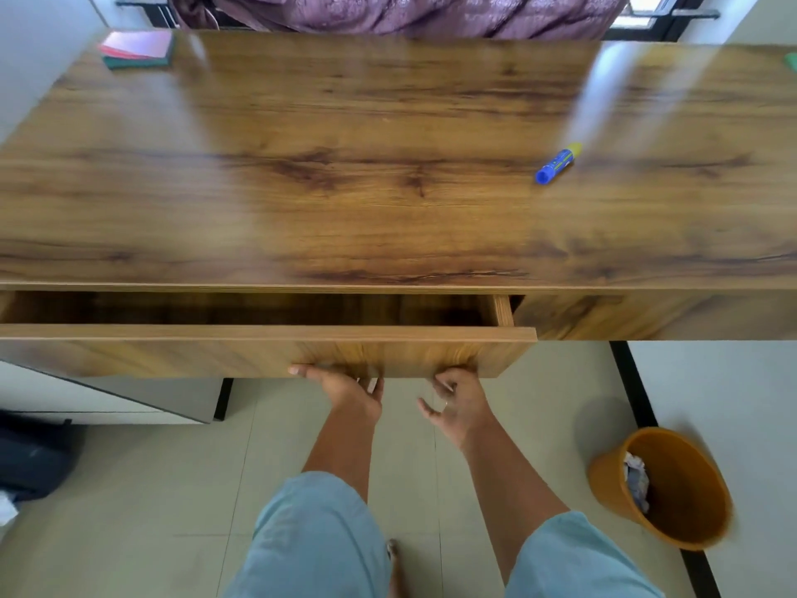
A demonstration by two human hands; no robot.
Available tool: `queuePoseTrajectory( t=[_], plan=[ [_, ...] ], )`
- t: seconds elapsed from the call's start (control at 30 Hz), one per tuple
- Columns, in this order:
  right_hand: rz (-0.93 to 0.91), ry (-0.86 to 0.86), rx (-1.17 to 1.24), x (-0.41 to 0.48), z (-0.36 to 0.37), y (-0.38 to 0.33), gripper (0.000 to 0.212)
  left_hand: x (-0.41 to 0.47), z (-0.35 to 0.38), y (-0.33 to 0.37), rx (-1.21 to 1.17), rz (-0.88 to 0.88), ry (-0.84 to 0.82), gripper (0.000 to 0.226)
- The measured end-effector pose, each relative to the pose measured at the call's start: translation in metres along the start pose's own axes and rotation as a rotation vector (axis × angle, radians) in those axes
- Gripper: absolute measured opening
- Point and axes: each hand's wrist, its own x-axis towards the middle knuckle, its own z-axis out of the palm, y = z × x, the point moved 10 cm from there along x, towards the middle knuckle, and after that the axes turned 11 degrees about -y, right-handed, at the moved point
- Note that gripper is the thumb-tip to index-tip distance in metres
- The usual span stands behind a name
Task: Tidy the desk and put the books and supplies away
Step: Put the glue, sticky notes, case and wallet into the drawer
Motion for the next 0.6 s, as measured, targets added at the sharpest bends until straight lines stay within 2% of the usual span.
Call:
queuePoseTrajectory(
  t=[0.07, 0.13, 0.17, 0.23, 0.3, 0.33, 0.37, 0.4, 0.43, 0.5, 0.53, 0.6],
  plan=[
    [0.187, -0.025, -0.524, -0.027, 0.005, 0.005, 0.030, -0.019, -0.020, 0.010, 0.083, 0.081, 0.115, 0.079],
    [0.243, -0.130, -1.062, -0.055, 0.028, -0.003, 0.032, -0.053, -0.044, 0.041, 0.258, 0.339, 0.375, 0.066],
    [0.178, -0.195, -1.268, -0.069, 0.046, -0.012, 0.027, -0.077, -0.045, 0.059, 0.359, 0.509, 0.450, 0.061],
    [-0.054, -0.316, -1.507, -0.100, 0.091, -0.031, 0.024, -0.120, -0.029, 0.084, 0.520, 0.812, 0.415, 0.057],
    [-0.356, -0.371, -1.556, -0.133, 0.130, -0.053, 0.026, -0.156, 0.004, 0.103, 0.809, 1.081, 0.335, 0.048],
    [-0.544, -0.325, -1.572, -0.146, 0.142, -0.067, 0.028, -0.168, 0.029, 0.106, 1.052, 1.200, 0.298, 0.040],
    [-0.720, -0.245, -1.621, -0.156, 0.149, -0.081, 0.030, -0.169, 0.054, 0.102, 1.302, 1.238, 0.235, 0.032],
    [-0.826, -0.160, -1.712, -0.160, 0.150, -0.088, 0.033, -0.162, 0.074, 0.092, 1.529, 1.167, 0.149, 0.025],
    [-0.841, -0.090, -1.835, -0.155, 0.143, -0.087, 0.038, -0.150, 0.085, 0.078, 1.735, 1.028, 0.071, 0.023],
    [-0.696, -0.009, -2.107, -0.137, 0.113, -0.071, 0.048, -0.135, 0.085, 0.048, 2.082, 0.820, -0.004, 0.032],
    [-0.655, 0.004, -2.204, -0.133, 0.098, -0.061, 0.051, -0.135, 0.080, 0.040, 2.185, 0.802, -0.004, 0.035],
    [-0.701, -0.001, -2.259, -0.140, 0.083, -0.050, 0.052, -0.143, 0.072, 0.035, 2.230, 0.838, 0.007, 0.038]
  ],
)
